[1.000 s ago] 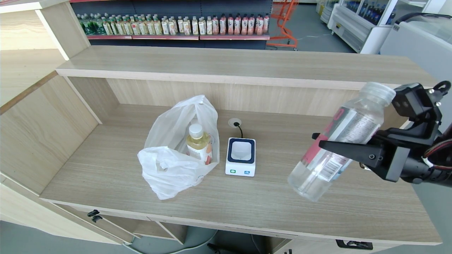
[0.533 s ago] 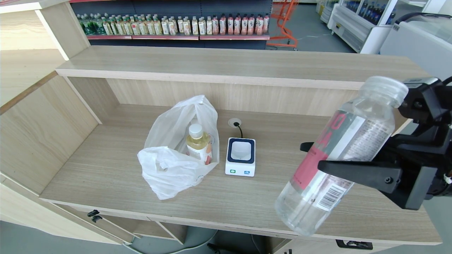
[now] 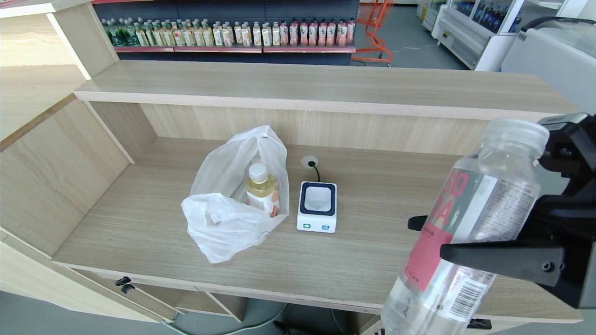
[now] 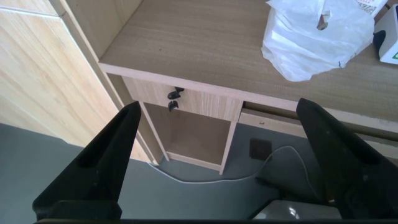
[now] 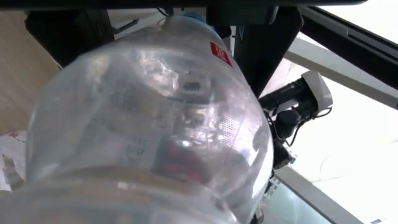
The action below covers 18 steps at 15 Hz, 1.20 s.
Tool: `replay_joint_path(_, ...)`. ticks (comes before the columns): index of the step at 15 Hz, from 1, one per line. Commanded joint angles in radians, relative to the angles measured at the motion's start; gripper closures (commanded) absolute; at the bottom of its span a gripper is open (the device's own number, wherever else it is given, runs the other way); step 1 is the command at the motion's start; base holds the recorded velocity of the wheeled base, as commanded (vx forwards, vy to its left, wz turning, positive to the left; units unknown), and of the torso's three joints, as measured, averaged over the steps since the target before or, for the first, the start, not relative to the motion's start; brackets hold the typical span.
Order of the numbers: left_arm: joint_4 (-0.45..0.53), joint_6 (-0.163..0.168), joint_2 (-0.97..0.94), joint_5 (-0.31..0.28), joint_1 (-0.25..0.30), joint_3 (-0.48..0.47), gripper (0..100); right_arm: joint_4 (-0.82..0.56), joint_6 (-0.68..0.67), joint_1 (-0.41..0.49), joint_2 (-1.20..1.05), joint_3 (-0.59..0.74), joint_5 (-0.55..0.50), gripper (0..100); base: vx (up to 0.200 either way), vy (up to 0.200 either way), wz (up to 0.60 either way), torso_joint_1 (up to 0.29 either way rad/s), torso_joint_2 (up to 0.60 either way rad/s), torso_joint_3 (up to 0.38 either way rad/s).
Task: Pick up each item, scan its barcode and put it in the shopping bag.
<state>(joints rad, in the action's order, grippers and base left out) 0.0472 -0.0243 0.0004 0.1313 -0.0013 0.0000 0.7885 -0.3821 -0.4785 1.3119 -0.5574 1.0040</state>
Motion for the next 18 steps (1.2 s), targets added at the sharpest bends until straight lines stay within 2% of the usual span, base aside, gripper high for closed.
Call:
replay_joint_path(1,0.0,0.0,0.0,0.001,0.0,0.0,0,-0.008,0.0,-0.008,-0.026,-0.001,-0.001,100,0.0,0.0,0.0,0.0,0.0,0.0)
replay_joint_path(18,0.0,0.0,0.0,0.001,0.0,0.0,0,-0.038,0.008,-0.02,-0.039,-0.019,-0.007,100,0.0,0.0,0.0,0.0,0.0,0.0)
